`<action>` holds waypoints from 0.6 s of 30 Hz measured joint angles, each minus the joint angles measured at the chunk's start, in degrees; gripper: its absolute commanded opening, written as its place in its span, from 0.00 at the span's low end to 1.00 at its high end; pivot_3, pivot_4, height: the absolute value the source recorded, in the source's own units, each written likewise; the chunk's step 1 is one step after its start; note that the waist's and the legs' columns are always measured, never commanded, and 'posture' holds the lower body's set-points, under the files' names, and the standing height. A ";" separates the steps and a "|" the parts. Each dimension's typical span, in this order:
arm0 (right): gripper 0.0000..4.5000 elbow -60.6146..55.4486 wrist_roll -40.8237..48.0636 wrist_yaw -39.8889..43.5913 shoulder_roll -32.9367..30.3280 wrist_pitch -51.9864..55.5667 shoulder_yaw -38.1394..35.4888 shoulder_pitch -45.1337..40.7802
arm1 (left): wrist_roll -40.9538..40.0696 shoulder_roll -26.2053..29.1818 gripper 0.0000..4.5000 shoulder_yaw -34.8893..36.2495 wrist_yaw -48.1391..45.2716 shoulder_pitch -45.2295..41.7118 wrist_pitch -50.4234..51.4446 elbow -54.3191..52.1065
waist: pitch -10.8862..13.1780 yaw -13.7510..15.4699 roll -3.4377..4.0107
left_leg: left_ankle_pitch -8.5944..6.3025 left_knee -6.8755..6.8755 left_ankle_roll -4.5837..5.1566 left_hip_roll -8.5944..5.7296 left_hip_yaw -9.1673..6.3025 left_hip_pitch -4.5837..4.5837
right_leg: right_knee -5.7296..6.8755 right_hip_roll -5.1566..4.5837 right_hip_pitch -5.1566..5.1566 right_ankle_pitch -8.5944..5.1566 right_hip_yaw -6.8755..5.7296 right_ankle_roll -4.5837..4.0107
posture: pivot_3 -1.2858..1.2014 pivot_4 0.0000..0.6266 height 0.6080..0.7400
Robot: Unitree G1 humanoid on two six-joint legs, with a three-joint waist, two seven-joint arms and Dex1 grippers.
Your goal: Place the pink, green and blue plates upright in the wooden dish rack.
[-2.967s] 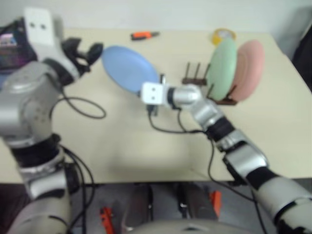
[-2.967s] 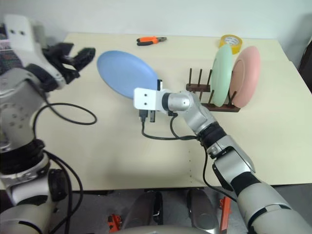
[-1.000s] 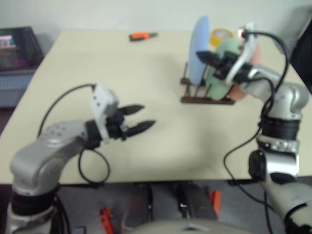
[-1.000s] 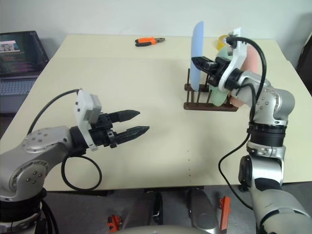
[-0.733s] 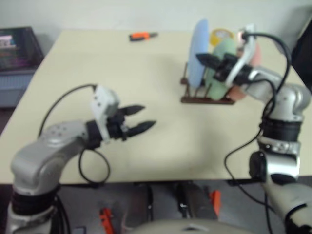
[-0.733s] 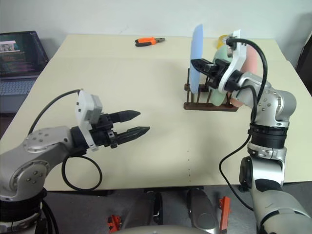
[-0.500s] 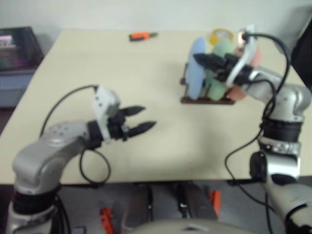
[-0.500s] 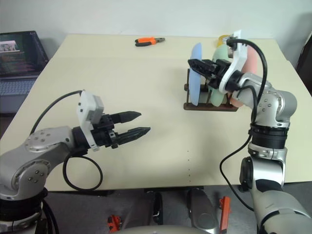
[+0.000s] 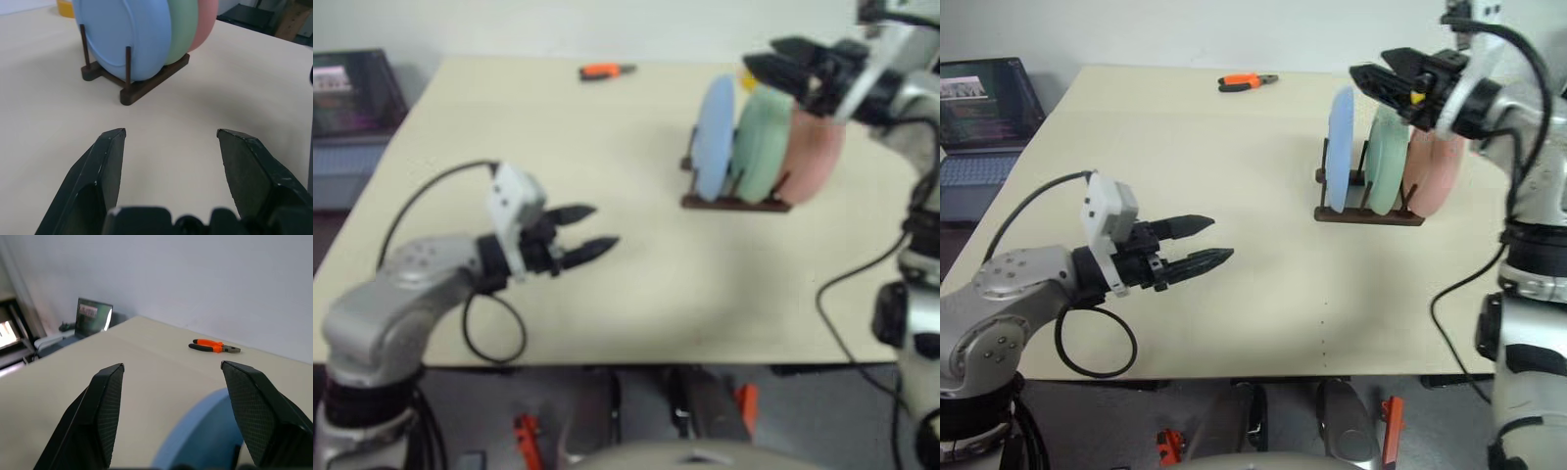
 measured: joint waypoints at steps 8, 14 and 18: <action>0.75 24.55 2.13 23.67 -13.80 -5.76 -7.41 2.50 | -1.33 6.27 0.73 5.75 -2.11 0.28 0.50 0.69 | 0.07 0.55 -0.02 | -0.02 0.03 0.05 0.00 0.07 0.01 | 0.00 -0.03 0.01 -0.16 0.02 -0.24 | 0.52 0.24 1.00; 0.75 26.07 1.85 30.83 -17.81 -9.61 -10.31 11.35 | -0.14 11.24 0.73 10.69 -5.74 4.56 0.18 4.38 | 0.12 0.14 0.06 | -0.05 -0.07 0.06 0.13 0.22 0.14 | 0.11 0.01 -0.03 -0.26 0.07 -0.38 | 0.52 0.24 1.00; 0.75 17.35 1.19 31.59 -17.81 -9.64 -8.20 17.00 | 0.65 14.67 0.73 15.02 -9.69 5.91 -1.24 8.02 | 0.15 -0.32 0.12 | -0.05 -0.05 0.05 0.31 0.20 0.28 | 0.18 0.13 0.03 -0.29 0.01 -0.44 | 0.52 0.24 1.00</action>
